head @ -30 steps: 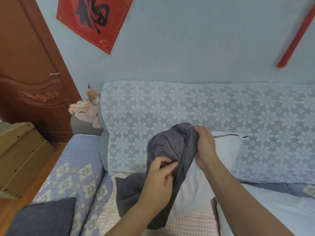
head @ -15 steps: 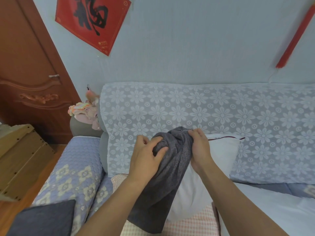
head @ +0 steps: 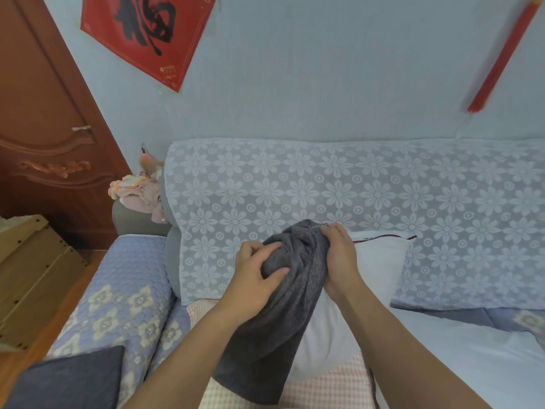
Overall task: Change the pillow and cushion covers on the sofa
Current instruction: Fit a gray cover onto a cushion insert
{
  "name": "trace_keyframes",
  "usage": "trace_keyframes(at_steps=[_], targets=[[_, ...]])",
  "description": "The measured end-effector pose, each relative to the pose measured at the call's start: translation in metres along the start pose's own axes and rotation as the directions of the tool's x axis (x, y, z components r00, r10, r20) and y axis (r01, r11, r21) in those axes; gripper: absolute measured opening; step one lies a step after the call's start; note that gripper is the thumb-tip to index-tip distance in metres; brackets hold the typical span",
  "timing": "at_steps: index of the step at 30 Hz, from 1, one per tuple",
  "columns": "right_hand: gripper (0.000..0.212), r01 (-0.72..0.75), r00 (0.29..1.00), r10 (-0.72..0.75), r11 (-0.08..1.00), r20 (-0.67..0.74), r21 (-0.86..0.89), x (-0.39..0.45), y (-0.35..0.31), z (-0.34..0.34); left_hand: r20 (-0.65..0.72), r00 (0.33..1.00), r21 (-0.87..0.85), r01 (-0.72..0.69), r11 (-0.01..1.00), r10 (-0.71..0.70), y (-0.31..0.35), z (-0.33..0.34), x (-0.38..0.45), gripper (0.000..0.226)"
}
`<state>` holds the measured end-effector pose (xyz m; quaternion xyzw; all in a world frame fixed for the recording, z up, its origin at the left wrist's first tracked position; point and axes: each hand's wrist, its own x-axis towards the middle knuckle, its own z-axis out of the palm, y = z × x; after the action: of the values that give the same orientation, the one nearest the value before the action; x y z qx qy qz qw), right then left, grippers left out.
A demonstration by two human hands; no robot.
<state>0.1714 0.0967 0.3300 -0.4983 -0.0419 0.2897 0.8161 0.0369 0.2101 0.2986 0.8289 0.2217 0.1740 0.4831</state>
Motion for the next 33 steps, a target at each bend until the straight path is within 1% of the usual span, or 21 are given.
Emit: trace_keyframes(at_steps=[2,3,6,7,9,11,13,16,18,20,22,24,25,26,27,28,29,30,31,32,33], targets=[[0.027,-0.004,1.000,0.004,1.000,0.000,-0.013,0.000,0.001,-0.001,0.031,0.997,0.053,-0.074,0.996,0.072,0.002,0.000,-0.001,0.043],[0.028,-0.008,1.000,0.008,0.999,0.000,-0.035,0.000,0.001,0.000,0.019,0.998,0.038,-0.061,0.997,0.060,0.001,0.000,-0.001,0.040],[0.025,-0.008,1.000,0.009,0.995,0.009,-0.102,0.000,0.000,-0.002,-0.070,0.990,-0.131,0.111,0.985,-0.121,-0.006,-0.008,0.005,0.021],[0.024,-0.021,0.999,0.024,0.996,0.033,-0.092,0.000,-0.005,-0.005,-0.124,0.976,-0.173,0.155,0.973,-0.177,-0.009,-0.014,0.006,0.011],[0.021,-0.062,0.991,0.059,0.998,0.120,0.019,0.000,-0.021,-0.012,-0.241,0.944,-0.228,0.171,0.958,-0.226,-0.007,-0.031,0.010,0.015],[0.021,-0.079,0.986,0.069,0.995,0.153,0.060,-0.001,-0.047,-0.018,-0.345,0.920,-0.225,0.114,0.968,-0.189,0.004,-0.054,0.016,0.019],[0.018,-0.073,0.991,0.077,0.997,0.105,-0.038,0.000,-0.073,-0.021,-0.406,0.908,-0.192,0.023,0.981,-0.101,0.020,-0.078,0.024,0.014],[0.024,0.005,1.000,-0.002,0.988,0.018,-0.156,0.013,-0.103,-0.022,-0.422,0.905,-0.085,-0.091,0.992,0.047,0.044,-0.100,0.032,0.018],[0.019,0.023,0.998,-0.037,0.974,-0.059,-0.224,0.025,-0.111,-0.024,-0.391,0.917,-0.100,-0.126,0.987,0.077,0.056,-0.101,0.032,0.018],[0.015,0.021,0.987,-0.095,0.877,-0.130,-0.479,0.033,-0.107,-0.023,-0.304,0.949,-0.099,-0.121,0.988,0.086,0.065,-0.094,0.030,0.021],[0.034,0.002,0.977,-0.149,0.726,-0.155,-0.688,0.030,-0.092,-0.020,-0.219,0.971,-0.084,-0.112,0.990,0.092,0.063,-0.085,0.028,0.026],[0.063,0.079,0.973,-0.220,0.605,-0.071,-0.792,0.017,-0.079,-0.018,-0.209,0.977,-0.142,-0.080,0.987,0.049,0.055,-0.079,0.023,0.026],[0.074,0.135,0.970,-0.244,0.503,0.009,-0.853,0.010,-0.072,-0.018,-0.222,0.975,-0.188,-0.061,0.980,0.018,0.052,-0.077,0.021,0.025],[0.075,0.189,0.957,-0.277,0.356,0.089,-0.915,0.007,-0.063,-0.021,-0.238,0.971,-0.224,-0.047,0.974,-0.008,0.048,-0.075,0.018,0.024],[0.063,0.243,0.925,-0.340,0.193,0.167,-0.951,0.007,-0.056,-0.024,-0.257,0.966,-0.239,-0.042,0.970,-0.022,0.046,-0.074,0.016,0.023],[0.043,0.267,0.882,-0.414,0.048,0.224,-0.963,0.009,-0.054,-0.028,-0.281,0.960,-0.232,-0.052,0.971,-0.016,0.044,-0.072,0.013,0.025],[0.029,0.238,0.849,-0.476,-0.043,0.229,-0.970,0.012,-0.055,-0.032,-0.316,0.949,-0.206,-0.074,0.976,0.005,0.043,-0.072,0.009,0.027],[0.026,0.178,0.827,-0.529,-0.078,0.192,-0.981,0.020,-0.057,-0.039,-0.363,0.931,-0.170,-0.096,0.981,0.028,0.041,-0.072,0.005,0.031],[0.028,0.105,0.826,-0.550,-0.058,0.120,-0.993,0.027,-0.063,-0.047,-0.412,0.910,-0.142,-0.116,0.983,0.048,0.040,-0.073,0.000,0.035],[0.030,0.039,0.839,-0.544,0.040,0.011,-0.998,0.032,-0.074,-0.053,-0.450,0.890,-0.108,-0.129,0.986,0.068,0.039,-0.073,-0.004,0.036],[0.031,-0.006,0.850,-0.515,0.200,-0.110,-0.980,0.037,-0.085,-0.059,-0.472,0.877,-0.065,-0.137,0.989,0.090,0.039,-0.071,-0.008,0.035]])
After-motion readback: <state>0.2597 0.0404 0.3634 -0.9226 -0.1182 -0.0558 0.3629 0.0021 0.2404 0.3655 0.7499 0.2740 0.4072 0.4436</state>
